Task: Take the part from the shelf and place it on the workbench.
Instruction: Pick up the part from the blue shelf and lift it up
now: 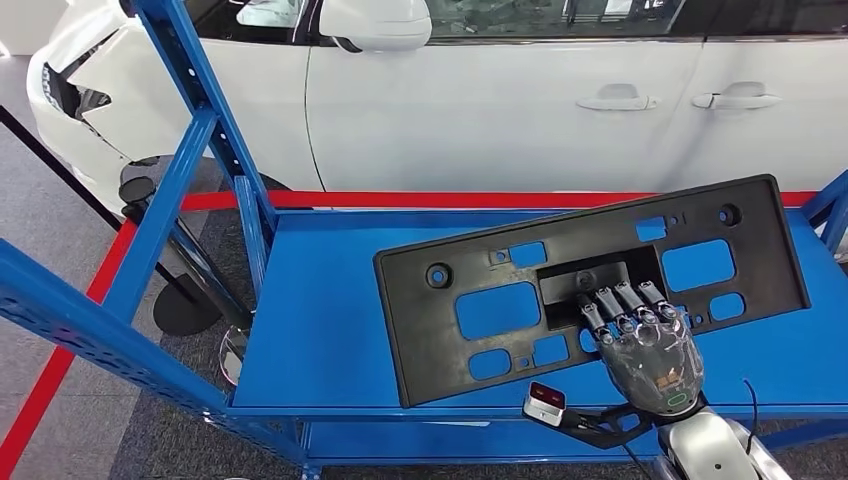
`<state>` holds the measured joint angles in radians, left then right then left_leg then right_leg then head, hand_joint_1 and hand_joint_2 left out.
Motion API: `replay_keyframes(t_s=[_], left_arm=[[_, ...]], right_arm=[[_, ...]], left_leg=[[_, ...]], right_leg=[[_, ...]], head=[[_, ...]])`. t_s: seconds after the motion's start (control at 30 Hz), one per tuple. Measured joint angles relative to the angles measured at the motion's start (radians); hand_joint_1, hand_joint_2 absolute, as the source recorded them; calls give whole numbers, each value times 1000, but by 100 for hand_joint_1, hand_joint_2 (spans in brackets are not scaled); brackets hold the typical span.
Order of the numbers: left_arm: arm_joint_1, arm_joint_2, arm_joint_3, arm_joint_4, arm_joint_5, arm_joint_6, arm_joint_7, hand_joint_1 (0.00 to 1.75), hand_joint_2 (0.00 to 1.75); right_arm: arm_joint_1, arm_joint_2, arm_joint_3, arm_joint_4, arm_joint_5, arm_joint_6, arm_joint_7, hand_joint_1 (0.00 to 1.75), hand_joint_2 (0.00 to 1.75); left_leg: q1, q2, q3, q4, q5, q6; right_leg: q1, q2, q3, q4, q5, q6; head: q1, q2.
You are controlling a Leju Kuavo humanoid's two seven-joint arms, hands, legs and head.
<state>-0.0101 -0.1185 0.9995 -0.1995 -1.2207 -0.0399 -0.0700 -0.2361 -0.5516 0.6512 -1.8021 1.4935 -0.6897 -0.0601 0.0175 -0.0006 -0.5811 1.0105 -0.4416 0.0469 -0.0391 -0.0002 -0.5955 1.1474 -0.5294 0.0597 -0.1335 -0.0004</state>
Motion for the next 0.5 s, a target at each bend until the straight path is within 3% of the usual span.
replay_keyframes(t_s=[0.07, 0.2, 0.23, 0.3, 0.37, 0.4, 0.43, 0.5], left_arm=[[0, 1, 0, 1, 0, 0, -1, 0, 175], [3, 2, 0, 3, -3, 0, -1, 0, 175], [4, 2, 0, 3, -3, -1, 0, 0, 175], [5, 2, 0, 4, -3, -2, 2, 0, 175], [5, 3, 0, 4, -4, -3, 5, 0, 175], [5, 3, 0, 4, -4, -5, 5, 0, 175], [5, 4, 0, 4, -4, -6, 6, 0, 175], [5, 7, 0, 4, -5, -9, 6, 0, 175]], right_arm=[[-14, -14, 14, -1, -6, 0, -11, 175, 175], [-34, -27, 34, 0, -23, 0, -41, 175, 175], [-39, -28, 38, 0, -35, 0, -54, 175, 175], [-54, -29, 44, 1, -70, 0, -79, 175, 175], [-77, -30, 57, 6, -110, 0, -92, 175, 175], [-92, -30, 65, 9, -128, 0, -94, 175, 175], [-110, -30, 74, 11, -145, 0, -94, 175, 175], [-157, -30, 97, 13, -188, 1, -95, 175, 175]], left_leg=[[2, -3, -11, 17, -3, -17], [2, -8, -29, 30, 2, -44], [4, -7, -37, 44, -14, -48], [5, -5, -70, 127, -90, -53], [4, -5, -110, 254, -171, -54], [3, -5, -117, 295, -187, -51], [0, -5, -107, 305, -183, -46], [-11, -5, -34, 219, -136, -25]], right_leg=[[0, 6, 45, -89, 33, 0], [7, 11, 31, -99, 42, -36], [7, 9, 23, -100, 49, -46], [9, 5, 5, -102, 64, -65], [17, 4, -19, -101, 80, -75], [22, 3, -32, -100, 89, -77], [27, 3, -43, -99, 96, -79], [36, 4, -61, -97, 112, -81]], head=[[0, 0], [-1, 0], [0, 0], [-1, 0], [-1, 0], [-1, 0], [-1, 0], [-1, 0]])
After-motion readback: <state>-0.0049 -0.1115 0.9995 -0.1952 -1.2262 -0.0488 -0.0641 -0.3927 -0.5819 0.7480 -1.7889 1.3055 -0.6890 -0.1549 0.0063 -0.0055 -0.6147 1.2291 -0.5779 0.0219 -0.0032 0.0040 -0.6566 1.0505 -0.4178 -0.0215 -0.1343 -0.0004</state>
